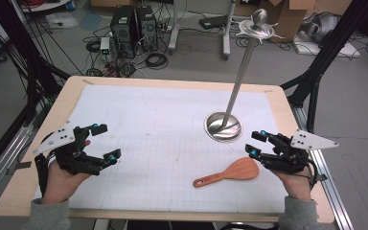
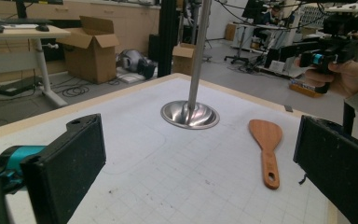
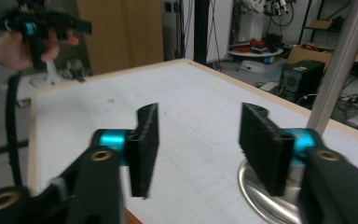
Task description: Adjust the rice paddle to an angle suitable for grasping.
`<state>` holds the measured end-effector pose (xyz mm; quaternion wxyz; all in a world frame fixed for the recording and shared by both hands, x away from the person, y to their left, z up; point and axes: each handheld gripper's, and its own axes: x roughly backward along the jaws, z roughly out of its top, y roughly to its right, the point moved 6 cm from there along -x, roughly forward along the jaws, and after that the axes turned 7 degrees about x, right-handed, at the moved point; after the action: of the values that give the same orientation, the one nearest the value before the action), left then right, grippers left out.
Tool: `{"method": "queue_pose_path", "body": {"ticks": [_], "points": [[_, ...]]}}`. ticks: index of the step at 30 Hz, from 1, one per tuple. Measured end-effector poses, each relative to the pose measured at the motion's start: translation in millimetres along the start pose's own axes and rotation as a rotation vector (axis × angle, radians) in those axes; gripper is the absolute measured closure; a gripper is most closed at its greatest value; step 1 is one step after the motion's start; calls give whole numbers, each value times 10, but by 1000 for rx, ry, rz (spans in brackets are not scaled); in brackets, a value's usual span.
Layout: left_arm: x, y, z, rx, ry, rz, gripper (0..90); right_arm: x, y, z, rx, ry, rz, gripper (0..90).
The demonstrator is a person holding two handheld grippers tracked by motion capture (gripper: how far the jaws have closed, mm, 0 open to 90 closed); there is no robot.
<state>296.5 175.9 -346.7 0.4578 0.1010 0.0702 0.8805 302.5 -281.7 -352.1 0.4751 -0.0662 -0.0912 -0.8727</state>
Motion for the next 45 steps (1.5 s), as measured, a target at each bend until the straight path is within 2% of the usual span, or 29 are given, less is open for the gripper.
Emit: {"method": "queue_pose_path", "body": {"ticks": [1,3,4,9,11,12,13,14,15,16,21,22,25,30,32,38,39,45], "points": [[0,0,0,0,0,0,26,0,0,0,0,0,0,505],[-1,15,7,2,3,-10,26,-11,-15,-17,28,-15,-17,567],[-5,31,16,0,8,-11,26,-31,-21,-38,42,-30,-31,632],[-9,8,-6,7,1,-6,26,-73,-21,-88,50,-56,-33,753],[-11,-10,-21,8,-8,1,26,-86,-10,-105,69,-66,-58,838],[-12,-13,-27,8,-11,2,26,-85,-8,-119,57,-52,-57,896],[-12,-14,-28,8,-13,1,26,-85,-8,-119,57,-52,-57,896],[-15,-3,-23,15,-11,-3,26,-96,12,-140,22,-46,-20,898],[-17,17,-10,15,-7,-10,26,-96,12,-140,22,-46,-20,898],[-21,46,8,7,0,-16,26,-114,14,-172,12,-71,-7,899],[-33,143,55,-24,4,-34,26,-174,12,-233,16,-109,7,899],[-34,142,50,-23,1,-29,26,-215,13,-279,24,-144,8,899],[-36,115,32,-20,-6,-21,26,-249,20,-320,32,-152,-7,899],[-42,83,10,-8,-9,-13,26,-307,69,-439,2,-164,-15,899],[-45,101,20,4,-8,-25,26,-330,84,-486,-3,-173,-11,899],[-51,228,75,-28,-3,-46,26,-354,134,-611,-33,-210,9,899],[-48,230,71,-29,-4,-43,26,-375,148,-666,-35,-232,7,899],[-24,177,44,-17,-10,-25,26,-447,182,-811,-54,-287,7,898]]}}
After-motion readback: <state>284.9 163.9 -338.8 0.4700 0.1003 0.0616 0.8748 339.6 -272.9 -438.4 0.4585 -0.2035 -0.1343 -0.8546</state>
